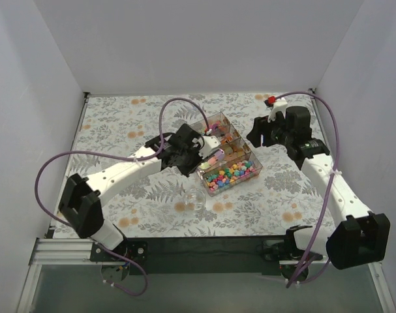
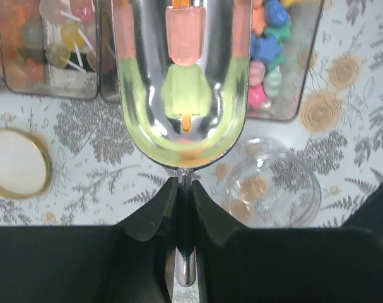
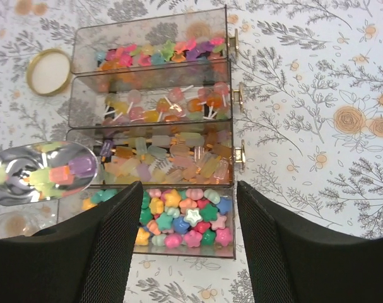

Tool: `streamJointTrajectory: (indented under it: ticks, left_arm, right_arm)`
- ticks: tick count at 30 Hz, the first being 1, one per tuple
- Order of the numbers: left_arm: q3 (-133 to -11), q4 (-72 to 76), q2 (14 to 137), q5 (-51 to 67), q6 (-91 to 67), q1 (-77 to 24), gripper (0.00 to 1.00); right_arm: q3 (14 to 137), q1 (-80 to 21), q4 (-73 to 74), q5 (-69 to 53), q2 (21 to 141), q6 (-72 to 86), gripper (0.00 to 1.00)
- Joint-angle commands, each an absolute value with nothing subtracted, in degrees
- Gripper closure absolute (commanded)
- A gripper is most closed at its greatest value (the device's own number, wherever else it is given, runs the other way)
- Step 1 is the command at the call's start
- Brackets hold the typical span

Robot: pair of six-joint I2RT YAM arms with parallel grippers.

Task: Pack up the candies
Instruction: Pick up the fake candies from the storage box, then place the fake candies in the packing bottle.

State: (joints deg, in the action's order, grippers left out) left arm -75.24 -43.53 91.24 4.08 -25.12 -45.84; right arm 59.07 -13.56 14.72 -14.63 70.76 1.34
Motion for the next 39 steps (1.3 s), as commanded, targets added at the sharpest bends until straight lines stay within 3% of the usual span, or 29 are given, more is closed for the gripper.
streamJointTrajectory:
  ticks: [1, 5, 19, 39]
  left_arm:
    - [-70.6, -43.9, 80.9, 4.8, -23.6, -45.5, 1.0]
    - [-66.4, -46.5, 74.6, 5.1, -23.2, -45.6, 1.0]
    - [-61.6, -58.9, 64.6, 8.4, -14.2, -45.6, 1.0]
    - [-59.7, -70.0, 65.7, -1.5, -3.4, -48.0, 1.0]
  right_arm:
    - [57.5, -13.4, 16.5, -19.0, 66.7, 2.5, 0.32]
    - [55.1, -15.4, 17.8, -26.1, 64.9, 3.4, 0.32]
    - [46.9, -21.4, 17.5, -21.3, 61.9, 4.7, 0.33]
    - [44.0, -21.8, 15.3, -18.3, 62.5, 4.9, 0.34]
